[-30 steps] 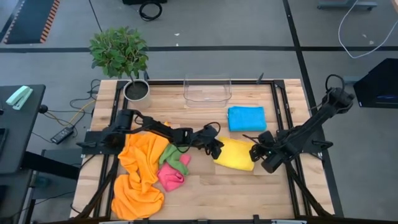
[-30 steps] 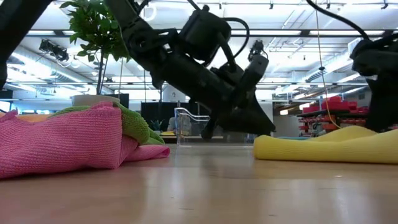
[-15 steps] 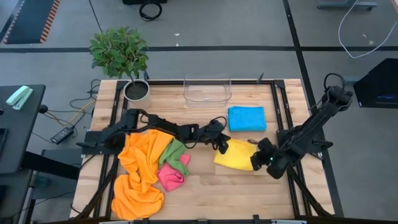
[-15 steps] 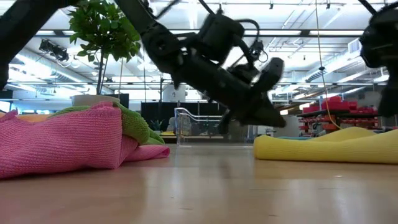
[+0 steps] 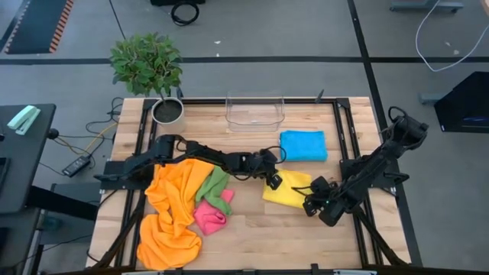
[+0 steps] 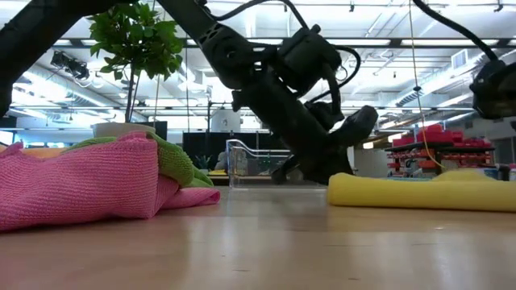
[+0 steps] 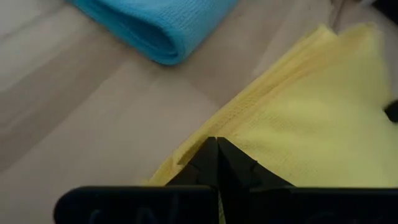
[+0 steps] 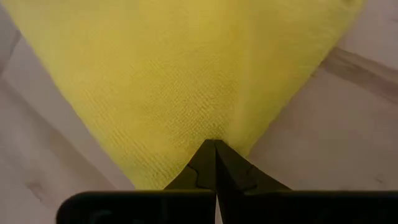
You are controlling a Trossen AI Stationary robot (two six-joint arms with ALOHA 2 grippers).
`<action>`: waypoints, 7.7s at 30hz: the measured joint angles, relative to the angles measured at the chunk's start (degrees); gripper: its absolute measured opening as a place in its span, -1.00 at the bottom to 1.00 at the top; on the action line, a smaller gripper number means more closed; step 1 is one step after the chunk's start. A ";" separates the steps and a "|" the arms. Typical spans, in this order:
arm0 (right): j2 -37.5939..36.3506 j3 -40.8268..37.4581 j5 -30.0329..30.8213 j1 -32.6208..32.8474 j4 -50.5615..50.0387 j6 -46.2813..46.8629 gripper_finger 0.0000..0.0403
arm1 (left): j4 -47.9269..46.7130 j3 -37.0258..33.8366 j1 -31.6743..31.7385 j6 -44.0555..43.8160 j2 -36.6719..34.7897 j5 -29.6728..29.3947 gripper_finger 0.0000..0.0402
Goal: Fold microfiber towels
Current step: Fold the yellow towel, then stack the yellow towel on the top of the blue towel, then fold the pink towel
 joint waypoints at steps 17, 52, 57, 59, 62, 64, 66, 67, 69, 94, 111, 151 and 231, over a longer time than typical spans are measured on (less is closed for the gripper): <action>-18.26 -1.01 3.43 -3.06 -15.43 -5.82 -0.99 | 10.08 -0.13 -7.03 0.09 -4.27 0.97 -0.95; -22.28 -0.51 1.43 -4.65 -14.80 1.96 -0.63 | -21.69 -0.40 -7.99 -18.90 -12.76 1.14 -0.02; -21.60 -2.79 3.79 -1.73 -13.10 9.28 -0.26 | -21.25 -0.41 -7.68 -20.18 -11.04 1.66 0.41; -20.87 -4.17 3.85 -1.75 -11.01 11.20 -0.12 | -19.65 -0.27 -7.06 -20.55 -10.03 1.41 0.52; -19.64 -6.50 3.75 -1.89 -6.54 13.43 0.05 | -20.85 -0.39 -6.29 -21.04 -8.70 1.20 0.61; -18.66 -8.20 3.40 -1.82 -4.28 14.92 0.12 | -20.40 -0.39 -5.88 -21.75 -7.63 1.06 0.63; -16.93 -9.67 3.40 -2.18 -0.47 15.84 0.15 | -20.12 -0.39 -5.66 -21.90 -7.08 0.64 0.64; -16.43 -10.41 3.27 -2.25 0.54 16.28 0.15 | -19.53 -0.32 -5.56 -22.16 -6.60 0.64 0.63; -14.80 -11.17 3.91 -2.54 2.40 16.53 0.16 | -19.10 -0.13 -5.51 -22.54 -5.92 -0.19 0.61; -11.34 -11.80 3.86 -8.70 9.83 8.46 -0.72 | -8.86 -0.17 -4.97 -23.22 -0.34 0.01 -0.62; -21.99 -0.17 6.75 -9.39 -16.43 3.25 -0.98 | -5.04 3.26 -3.76 -15.31 -6.14 -1.02 -0.95; -27.05 1.20 -6.09 -68.85 -21.23 -55.12 -0.99 | -4.05 12.20 10.88 -14.74 1.16 1.54 -0.90; 11.82 18.25 -0.21 -23.19 30.04 -32.91 -0.11 | -48.64 -24.23 -24.59 1.49 -41.38 -1.71 0.11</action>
